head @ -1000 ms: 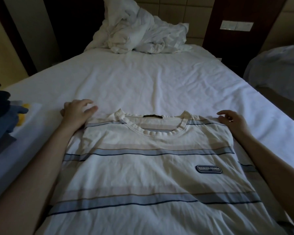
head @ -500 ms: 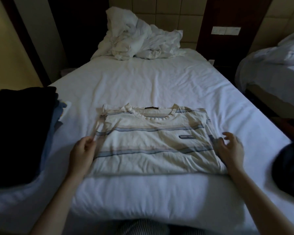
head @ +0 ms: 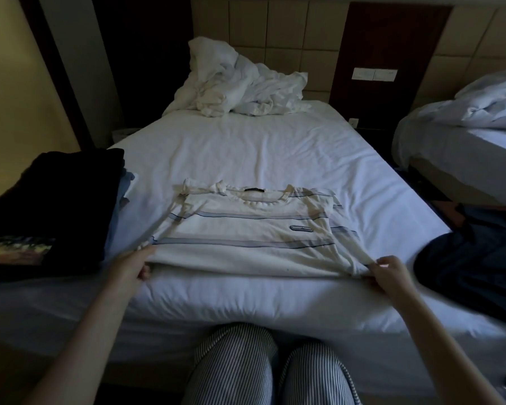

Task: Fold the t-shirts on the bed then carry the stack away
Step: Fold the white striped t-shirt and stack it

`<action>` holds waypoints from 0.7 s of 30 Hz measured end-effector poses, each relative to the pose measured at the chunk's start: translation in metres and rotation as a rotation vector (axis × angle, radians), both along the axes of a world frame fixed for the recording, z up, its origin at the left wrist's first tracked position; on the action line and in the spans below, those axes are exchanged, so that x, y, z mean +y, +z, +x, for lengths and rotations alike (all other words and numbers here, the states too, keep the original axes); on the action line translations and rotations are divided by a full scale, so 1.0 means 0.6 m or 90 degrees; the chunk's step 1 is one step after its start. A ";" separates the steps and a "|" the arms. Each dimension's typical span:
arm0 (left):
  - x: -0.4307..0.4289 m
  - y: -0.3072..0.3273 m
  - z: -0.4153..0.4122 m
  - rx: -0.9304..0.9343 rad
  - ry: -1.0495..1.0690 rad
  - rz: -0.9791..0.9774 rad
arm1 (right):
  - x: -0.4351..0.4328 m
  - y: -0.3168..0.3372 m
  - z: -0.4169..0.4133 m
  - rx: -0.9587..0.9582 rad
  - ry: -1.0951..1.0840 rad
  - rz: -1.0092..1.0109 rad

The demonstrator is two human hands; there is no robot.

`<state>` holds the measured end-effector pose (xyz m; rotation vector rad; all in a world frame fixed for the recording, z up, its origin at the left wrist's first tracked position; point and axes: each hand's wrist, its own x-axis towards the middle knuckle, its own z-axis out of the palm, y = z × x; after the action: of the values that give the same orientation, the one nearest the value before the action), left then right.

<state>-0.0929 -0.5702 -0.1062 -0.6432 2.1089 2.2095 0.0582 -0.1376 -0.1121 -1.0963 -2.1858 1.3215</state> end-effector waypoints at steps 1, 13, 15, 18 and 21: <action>0.001 -0.008 0.008 0.004 0.003 0.014 | -0.014 -0.002 0.007 0.030 0.006 0.011; 0.056 -0.002 0.025 0.025 0.042 0.238 | -0.046 0.019 0.034 0.061 0.133 0.001; 0.046 -0.010 0.019 0.023 0.074 0.228 | -0.038 0.011 0.045 0.033 0.152 0.031; 0.042 -0.030 0.025 0.031 0.063 0.169 | -0.042 -0.001 0.050 0.032 0.160 0.084; 0.045 -0.037 0.032 0.073 0.022 0.097 | -0.048 0.001 0.055 0.086 0.148 0.038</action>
<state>-0.0739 -0.5434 -0.1283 -0.5597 1.9652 2.4516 0.0912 -0.1663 -0.1116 -0.7256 -2.2868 1.3703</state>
